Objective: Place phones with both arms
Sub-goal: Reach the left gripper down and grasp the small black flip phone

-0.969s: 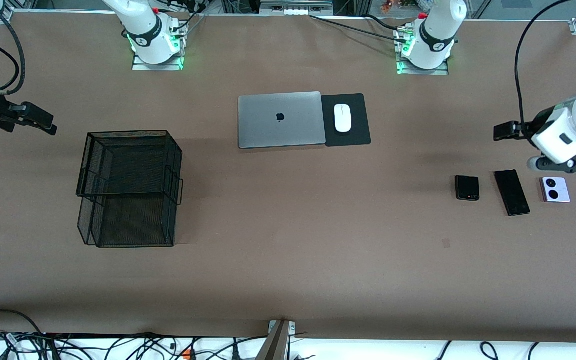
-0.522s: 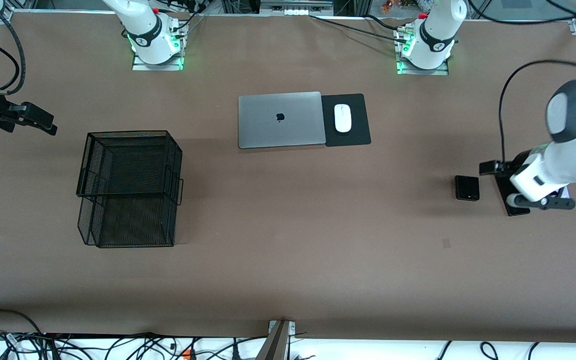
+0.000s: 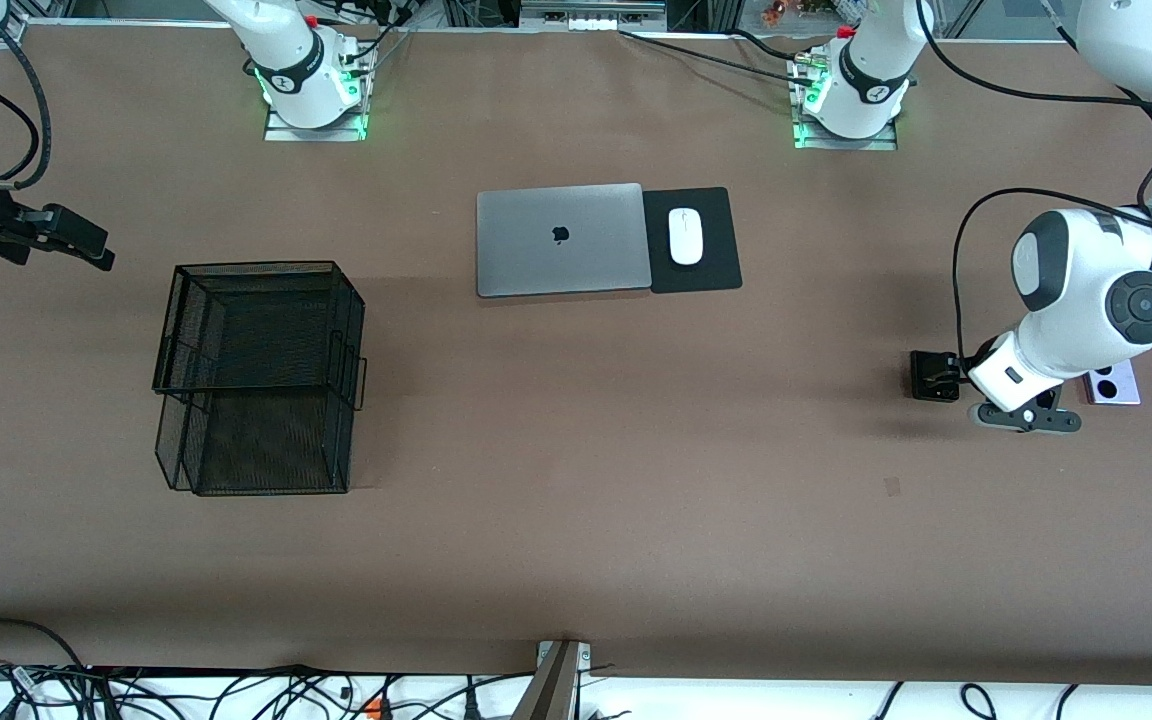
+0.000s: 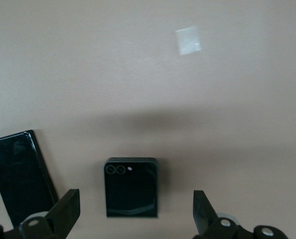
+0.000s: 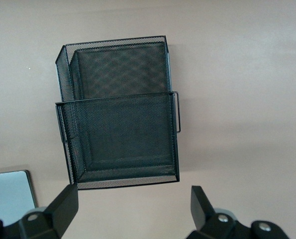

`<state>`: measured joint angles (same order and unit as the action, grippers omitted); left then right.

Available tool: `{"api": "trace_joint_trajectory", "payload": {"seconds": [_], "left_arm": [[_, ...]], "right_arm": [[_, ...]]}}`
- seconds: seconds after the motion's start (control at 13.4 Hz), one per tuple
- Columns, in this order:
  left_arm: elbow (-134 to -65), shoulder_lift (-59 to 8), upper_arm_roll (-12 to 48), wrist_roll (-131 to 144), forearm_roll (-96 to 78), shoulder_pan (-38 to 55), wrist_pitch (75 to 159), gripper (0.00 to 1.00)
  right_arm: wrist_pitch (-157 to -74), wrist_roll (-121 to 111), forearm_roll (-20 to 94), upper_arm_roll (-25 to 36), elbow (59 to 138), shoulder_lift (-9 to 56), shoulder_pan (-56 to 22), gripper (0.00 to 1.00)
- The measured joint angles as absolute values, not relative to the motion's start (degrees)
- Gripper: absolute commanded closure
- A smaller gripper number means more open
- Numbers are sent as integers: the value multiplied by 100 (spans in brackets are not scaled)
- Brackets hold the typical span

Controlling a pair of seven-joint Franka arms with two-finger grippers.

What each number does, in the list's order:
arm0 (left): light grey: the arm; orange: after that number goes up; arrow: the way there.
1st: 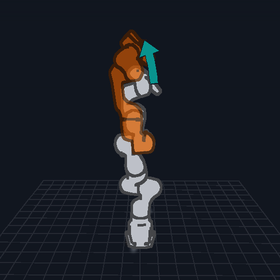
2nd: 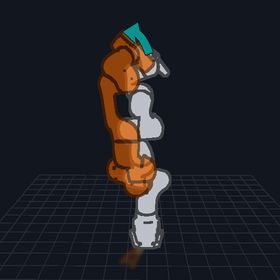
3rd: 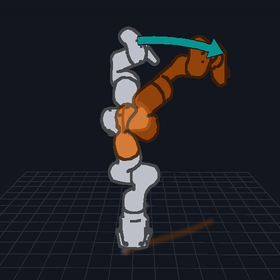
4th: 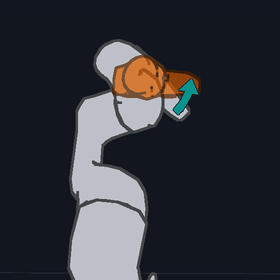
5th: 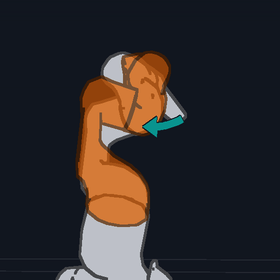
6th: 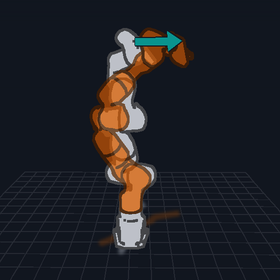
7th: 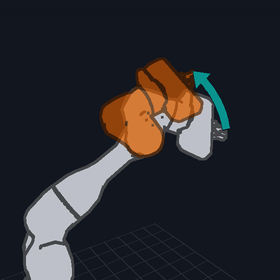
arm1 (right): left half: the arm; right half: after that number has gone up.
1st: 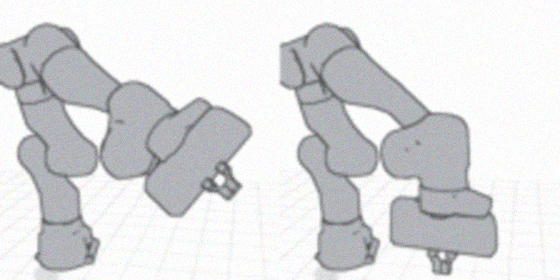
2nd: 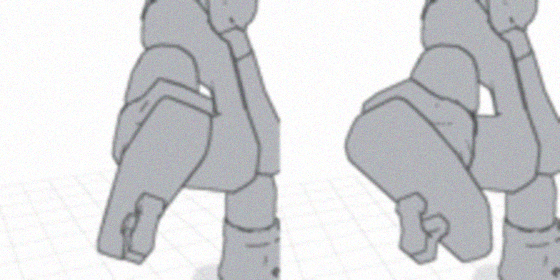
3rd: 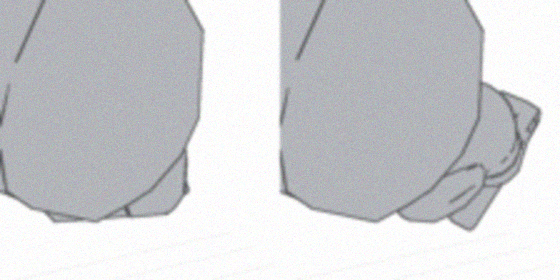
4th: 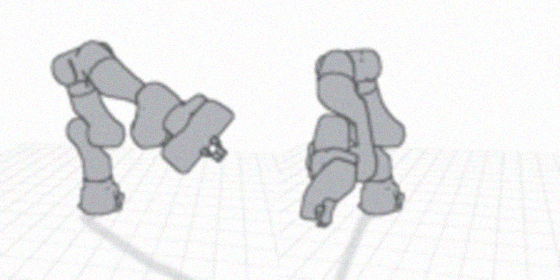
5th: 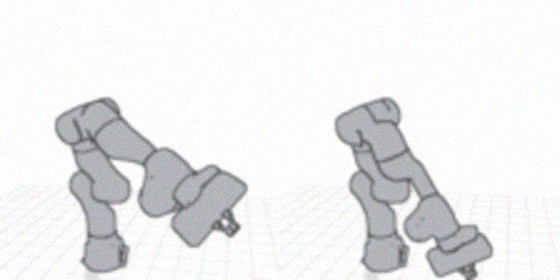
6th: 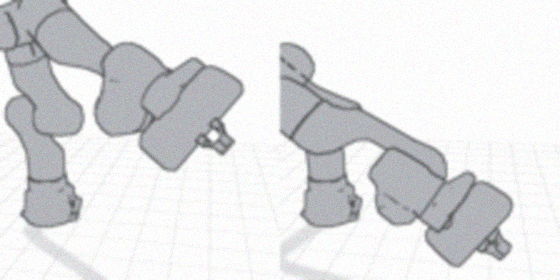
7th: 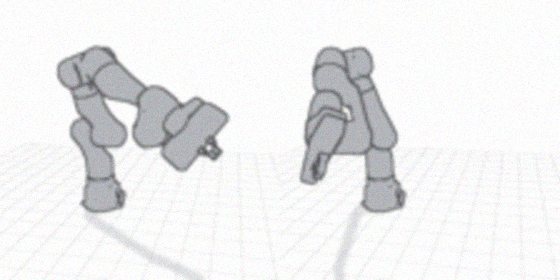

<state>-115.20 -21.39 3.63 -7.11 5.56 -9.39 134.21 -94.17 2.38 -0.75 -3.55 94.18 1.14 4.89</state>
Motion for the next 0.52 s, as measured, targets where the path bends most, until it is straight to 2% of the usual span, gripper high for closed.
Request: {"api": "trace_joint_trajectory", "payload": {"seconds": [0.3, 0.52], "left_arm": [[-12228, -2455, 363, -740, 581, -1143, 14737, 0], [-12301, -2746, 363, -864, 583, -1196, 15081, 0]], "right_arm": [[-9417, 238, -75, -355, 9417, 114, 489, 0], [-9417, 238, -75, -355, 9417, 114, 489, 0]]}}
